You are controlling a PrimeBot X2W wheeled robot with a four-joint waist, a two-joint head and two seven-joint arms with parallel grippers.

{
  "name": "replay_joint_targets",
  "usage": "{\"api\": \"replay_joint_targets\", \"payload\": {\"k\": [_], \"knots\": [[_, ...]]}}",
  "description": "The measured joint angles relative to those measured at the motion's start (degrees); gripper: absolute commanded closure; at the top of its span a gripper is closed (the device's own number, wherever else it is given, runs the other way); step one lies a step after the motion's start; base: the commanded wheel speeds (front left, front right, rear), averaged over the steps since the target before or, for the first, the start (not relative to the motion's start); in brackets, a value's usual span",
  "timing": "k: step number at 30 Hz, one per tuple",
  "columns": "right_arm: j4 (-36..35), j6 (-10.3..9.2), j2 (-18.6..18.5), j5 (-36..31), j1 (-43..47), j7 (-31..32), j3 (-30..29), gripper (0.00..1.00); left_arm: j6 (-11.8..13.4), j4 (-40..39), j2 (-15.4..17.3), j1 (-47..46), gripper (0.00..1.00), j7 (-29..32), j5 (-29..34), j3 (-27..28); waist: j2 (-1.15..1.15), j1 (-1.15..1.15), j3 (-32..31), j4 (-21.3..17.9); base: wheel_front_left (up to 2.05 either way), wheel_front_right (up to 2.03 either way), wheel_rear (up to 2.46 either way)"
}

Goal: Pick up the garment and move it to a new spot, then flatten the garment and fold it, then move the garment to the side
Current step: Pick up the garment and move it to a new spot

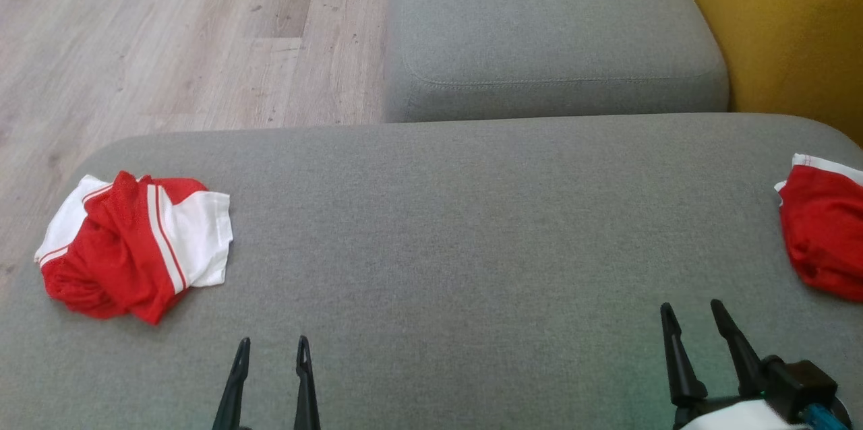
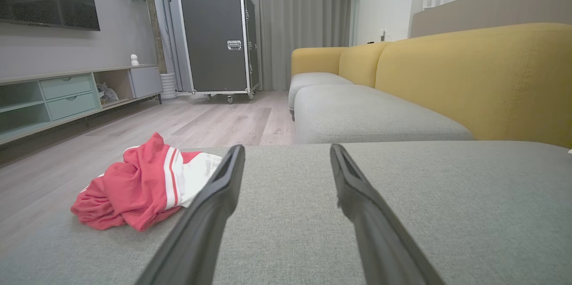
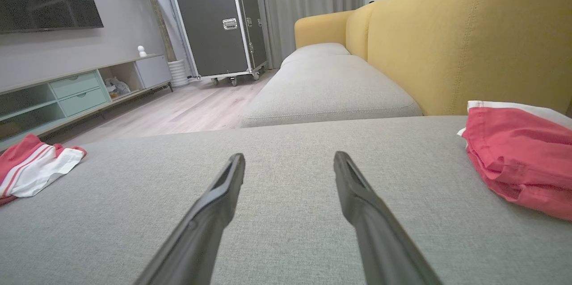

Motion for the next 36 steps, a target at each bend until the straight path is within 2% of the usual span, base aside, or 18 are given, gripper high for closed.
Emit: {"api": "replay_joint_targets", "payload": {"k": [5,10,21,28,36], "knots": [[0.11,0.00,0.03,0.01,0.07,0.00,-0.70,0.00,-0.52,0.11,-0.03,0.22,0.00,0.00,0.31,0.21,0.00,0.00,-0.26,0.27,0.00,0.00,0.00],[0.15,0.00,0.13,0.10,1.09,0.00,-0.86,0.00,-0.51,-0.08,-0.05,0.21,0.00,0.00,0.81,0.71,0.00,0.00,-0.44,2.25,0.00,0.00,0.00],[0.30,0.00,1.83,0.20,1.02,0.00,2.93,0.00,-1.48,-1.47,-0.04,1.02,0.00,0.00,1.81,2.83,0.00,0.00,0.15,11.95,0.00,0.00,0.00],[1.22,0.00,2.26,0.29,0.96,0.00,3.39,0.00,-1.45,-1.49,-0.03,1.58,0.00,0.00,1.82,5.45,0.00,0.00,0.53,18.32,0.00,0.00,0.00],[1.47,0.00,1.86,0.25,0.30,0.00,3.41,0.00,-1.46,-2.11,0.90,1.26,0.00,0.00,2.90,8.27,0.00,0.00,2.20,21.54,0.00,0.00,0.00]]}}
